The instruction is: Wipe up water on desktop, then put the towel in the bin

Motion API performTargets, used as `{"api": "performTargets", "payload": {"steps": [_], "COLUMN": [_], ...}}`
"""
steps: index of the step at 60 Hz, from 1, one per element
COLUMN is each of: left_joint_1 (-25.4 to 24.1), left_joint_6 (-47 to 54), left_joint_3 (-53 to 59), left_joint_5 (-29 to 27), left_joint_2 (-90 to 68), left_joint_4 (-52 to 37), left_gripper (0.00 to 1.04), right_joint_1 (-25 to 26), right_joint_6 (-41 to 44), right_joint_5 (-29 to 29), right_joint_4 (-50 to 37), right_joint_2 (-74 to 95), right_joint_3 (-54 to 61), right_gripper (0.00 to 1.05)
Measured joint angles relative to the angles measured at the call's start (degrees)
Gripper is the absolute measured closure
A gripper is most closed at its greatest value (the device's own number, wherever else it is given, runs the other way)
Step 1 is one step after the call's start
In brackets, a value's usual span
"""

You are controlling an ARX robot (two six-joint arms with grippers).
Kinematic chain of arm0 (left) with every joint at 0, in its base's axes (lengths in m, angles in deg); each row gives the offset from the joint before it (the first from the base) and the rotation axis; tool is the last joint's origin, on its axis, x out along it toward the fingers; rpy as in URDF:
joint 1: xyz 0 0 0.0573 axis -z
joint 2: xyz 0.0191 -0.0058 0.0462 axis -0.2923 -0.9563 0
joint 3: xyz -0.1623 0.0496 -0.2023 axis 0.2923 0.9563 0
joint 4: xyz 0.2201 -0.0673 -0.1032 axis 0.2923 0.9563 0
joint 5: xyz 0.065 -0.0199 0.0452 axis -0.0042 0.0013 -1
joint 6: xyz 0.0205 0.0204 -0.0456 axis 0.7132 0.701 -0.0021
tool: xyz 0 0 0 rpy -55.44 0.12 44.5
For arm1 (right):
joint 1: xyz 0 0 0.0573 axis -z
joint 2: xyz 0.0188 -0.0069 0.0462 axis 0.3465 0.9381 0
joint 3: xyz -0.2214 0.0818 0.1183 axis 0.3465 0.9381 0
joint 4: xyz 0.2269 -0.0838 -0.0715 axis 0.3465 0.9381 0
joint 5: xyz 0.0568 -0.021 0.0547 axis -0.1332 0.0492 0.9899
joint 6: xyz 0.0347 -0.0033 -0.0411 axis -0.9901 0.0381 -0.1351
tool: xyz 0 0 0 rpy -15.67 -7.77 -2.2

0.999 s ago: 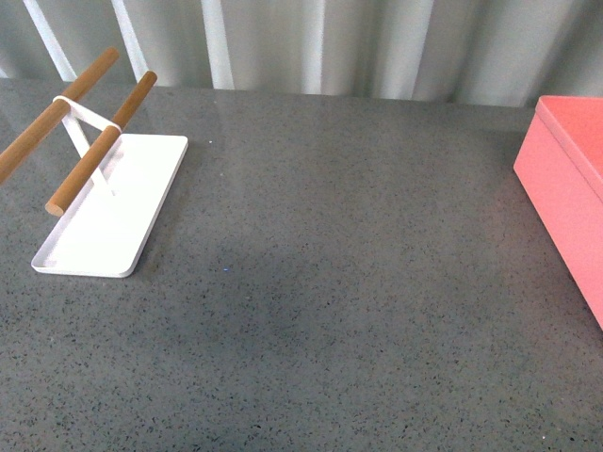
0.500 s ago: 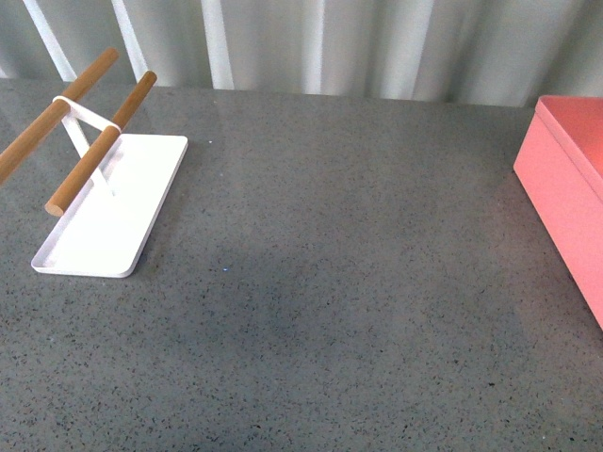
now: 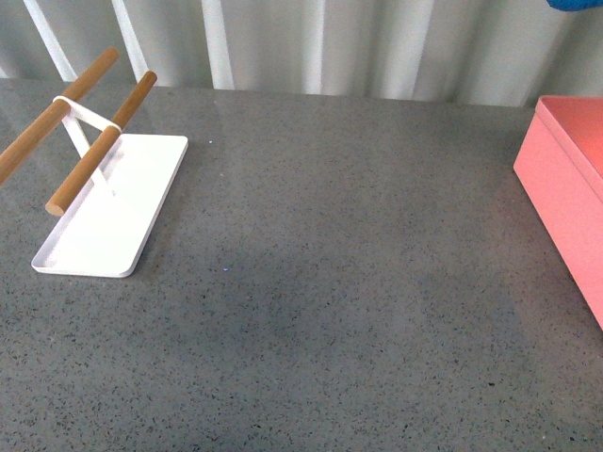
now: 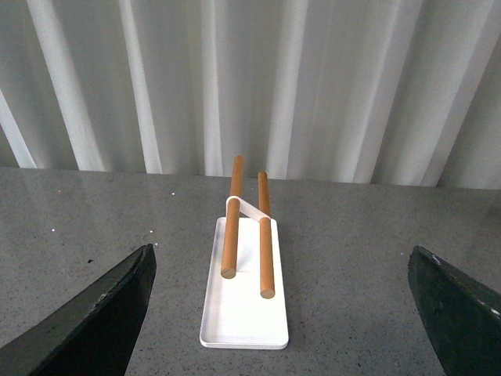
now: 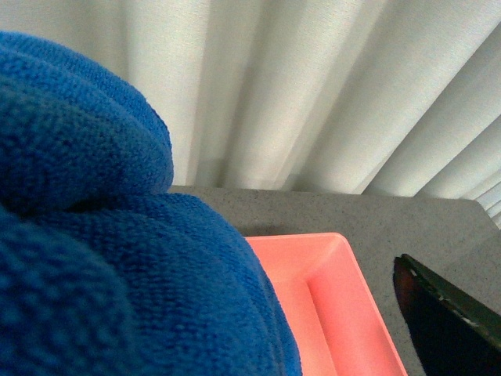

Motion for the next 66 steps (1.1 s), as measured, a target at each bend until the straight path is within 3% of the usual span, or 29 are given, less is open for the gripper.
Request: {"api": "performTargets", "payload": {"steps": [4, 29, 34, 41, 58, 66], "left_joint_1": [0.0, 0.0, 0.0, 0.0, 0.0, 0.0], "left_joint_6": [0.0, 0.0, 0.0, 0.0, 0.0, 0.0], "left_joint_3": [0.0, 0.0, 0.0, 0.0, 0.0, 0.0], "left_joint_5": [0.0, 0.0, 0.0, 0.0, 0.0, 0.0], "left_joint_2": [0.0, 0.0, 0.0, 0.0, 0.0, 0.0], "left_joint_4": [0.0, 0.0, 0.0, 0.0, 0.0, 0.0], "left_gripper": [0.07, 0.07, 0.07, 0.07, 0.07, 0.07], "right_joint_1": [0.0, 0.0, 0.9, 1.9, 5.9, 6.3], "right_joint_6": [-0.1, -0.5, -9.2, -20.8, -27.1, -33.0], "right_joint_5": [0.0, 0.2, 5.4, 5.9, 6.5, 13.8], "right_joint_4": [0.0, 0.1, 11.8, 22.1, 23.7, 29.5], "right_joint_2": [0.0, 0.0, 0.0, 0.9, 3.1, 2.4], "right_joint_3": [0.0, 0.0, -3.1, -3.3, -2.2, -3.9], "right_gripper": [0.05, 0.07, 0.07, 0.07, 0.07, 0.07]}}
